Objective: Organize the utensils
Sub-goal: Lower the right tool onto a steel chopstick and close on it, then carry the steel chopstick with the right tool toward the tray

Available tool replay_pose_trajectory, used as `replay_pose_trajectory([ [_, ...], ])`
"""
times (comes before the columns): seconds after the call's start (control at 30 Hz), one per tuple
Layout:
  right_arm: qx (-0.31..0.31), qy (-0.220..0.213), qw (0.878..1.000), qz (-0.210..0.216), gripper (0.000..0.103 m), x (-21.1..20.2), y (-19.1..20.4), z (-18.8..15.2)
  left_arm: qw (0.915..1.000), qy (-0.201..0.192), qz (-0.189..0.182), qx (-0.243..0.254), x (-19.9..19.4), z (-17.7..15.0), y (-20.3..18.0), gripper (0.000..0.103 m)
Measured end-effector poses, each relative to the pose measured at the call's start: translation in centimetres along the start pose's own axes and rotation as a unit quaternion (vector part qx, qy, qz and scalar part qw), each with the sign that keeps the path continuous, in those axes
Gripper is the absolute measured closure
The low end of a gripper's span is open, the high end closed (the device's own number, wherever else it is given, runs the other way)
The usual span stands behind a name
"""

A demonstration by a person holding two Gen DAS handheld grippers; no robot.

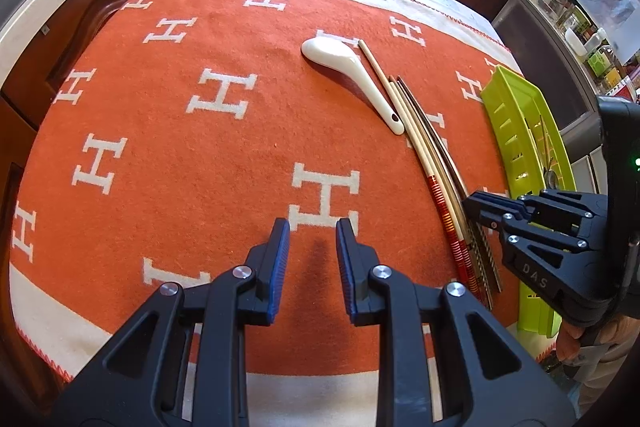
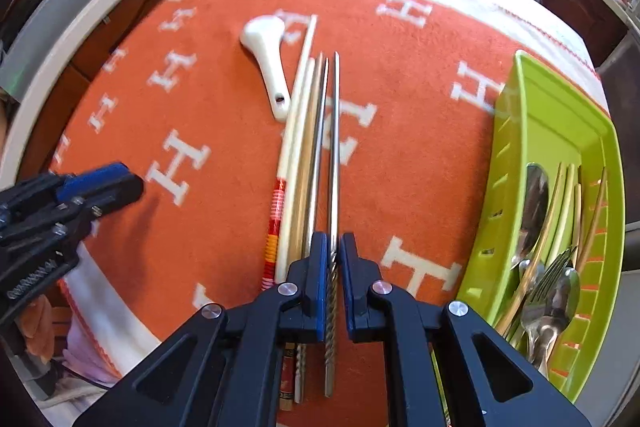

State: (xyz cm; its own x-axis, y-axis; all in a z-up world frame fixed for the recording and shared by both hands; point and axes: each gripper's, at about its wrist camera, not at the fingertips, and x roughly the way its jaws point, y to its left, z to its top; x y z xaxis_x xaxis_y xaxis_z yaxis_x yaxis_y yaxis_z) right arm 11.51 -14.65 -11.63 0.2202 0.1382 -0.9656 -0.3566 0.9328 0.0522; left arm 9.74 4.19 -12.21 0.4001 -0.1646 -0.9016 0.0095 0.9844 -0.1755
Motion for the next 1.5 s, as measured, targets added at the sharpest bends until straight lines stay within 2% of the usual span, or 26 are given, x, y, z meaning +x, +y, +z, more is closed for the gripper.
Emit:
replay_pose_trajectory([
  [0.3, 0.024, -0.017, 0.999, -0.014, 0.097, 0.0, 0.1, 0.2, 0.9999, -0.001, -0.01, 0.012, -0.1, -0.1, -0.9, 0.083],
  [0.37, 0.051, -0.022, 0.998, 0.003, 0.097, -0.2, -0.5, 0.0, 0.9998, -0.005, -0.015, 0.015, -0.2, 0.1, -1.3, 0.083],
  [0.53, 0.122, -0.053, 0.989, 0.062, 0.098, -2.4, -2.5, -1.0, 0.9981, -0.013, -0.059, 0.011, 0.3, 1.1, -2.6, 0.083],
  [0.73, 0.156, -0.101, 0.976, 0.11, 0.098, -5.9, -4.1, -2.7, 0.9966, -0.017, -0.08, 0.016, 2.0, 2.1, -5.3, 0.083],
  [0.97, 0.183, -0.127, 0.966, 0.132, 0.098, -8.4, -6.1, -5.1, 0.998, 0.007, -0.057, 0.027, 4.4, 2.1, -7.8, 0.083],
  [1.27, 0.205, -0.14, 0.958, 0.141, 0.098, -9.1, -8.5, -7.2, 0.999, -0.006, -0.027, 0.035, 4.5, 1.7, -8.4, 0.082],
  [1.33, 0.205, -0.142, 0.958, 0.142, 0.098, -9.1, -8.6, -7.4, 0.9991, -0.002, -0.019, 0.038, 4.3, 1.7, -8.6, 0.08],
  [1.4, 0.204, -0.144, 0.958, 0.143, 0.098, -9.1, -8.6, -7.5, 0.999, 0.0, 0.004, 0.044, 4.3, 1.8, -9.0, 0.073],
  [1.5, 0.205, -0.147, 0.957, 0.147, 0.098, -9.1, -8.6, -7.7, 0.9984, 0.005, 0.029, 0.048, 4.5, 2.1, -9.9, 0.072],
])
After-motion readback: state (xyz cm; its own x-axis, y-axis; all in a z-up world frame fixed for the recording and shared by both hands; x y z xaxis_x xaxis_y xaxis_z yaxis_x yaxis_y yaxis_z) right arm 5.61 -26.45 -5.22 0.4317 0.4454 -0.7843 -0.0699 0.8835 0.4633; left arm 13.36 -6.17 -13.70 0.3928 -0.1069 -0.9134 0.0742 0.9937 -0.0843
